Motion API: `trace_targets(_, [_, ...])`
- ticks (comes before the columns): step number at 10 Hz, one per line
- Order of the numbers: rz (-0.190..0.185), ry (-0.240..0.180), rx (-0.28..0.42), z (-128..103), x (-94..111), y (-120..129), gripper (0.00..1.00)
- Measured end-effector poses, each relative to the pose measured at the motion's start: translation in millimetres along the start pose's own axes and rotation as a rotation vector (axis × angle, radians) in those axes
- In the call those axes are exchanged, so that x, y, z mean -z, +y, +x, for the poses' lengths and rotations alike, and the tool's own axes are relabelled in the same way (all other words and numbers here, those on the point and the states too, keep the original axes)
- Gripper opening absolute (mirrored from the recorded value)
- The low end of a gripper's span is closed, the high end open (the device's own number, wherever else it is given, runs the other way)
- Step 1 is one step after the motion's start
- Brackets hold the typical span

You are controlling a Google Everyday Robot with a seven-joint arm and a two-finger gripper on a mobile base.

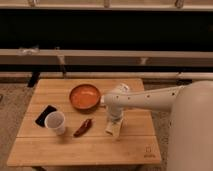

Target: Place the white sponge in the ceramic bowl

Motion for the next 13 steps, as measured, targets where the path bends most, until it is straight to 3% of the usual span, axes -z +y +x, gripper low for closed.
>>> trace_targets(6, [-0.009, 0.081, -0.039, 5.1, -0.1, 5.1, 0.20])
trace_targets(8, [0.003, 0.104, -0.037, 1.8, 12.2, 5.7, 0.02])
trace_targets(9, [0.011, 0.110, -0.033, -0.2, 20.6, 5.0, 0.00])
trace_targets(13, [0.062, 0.144, 0.013, -22.4, 89.7, -11.7, 0.00])
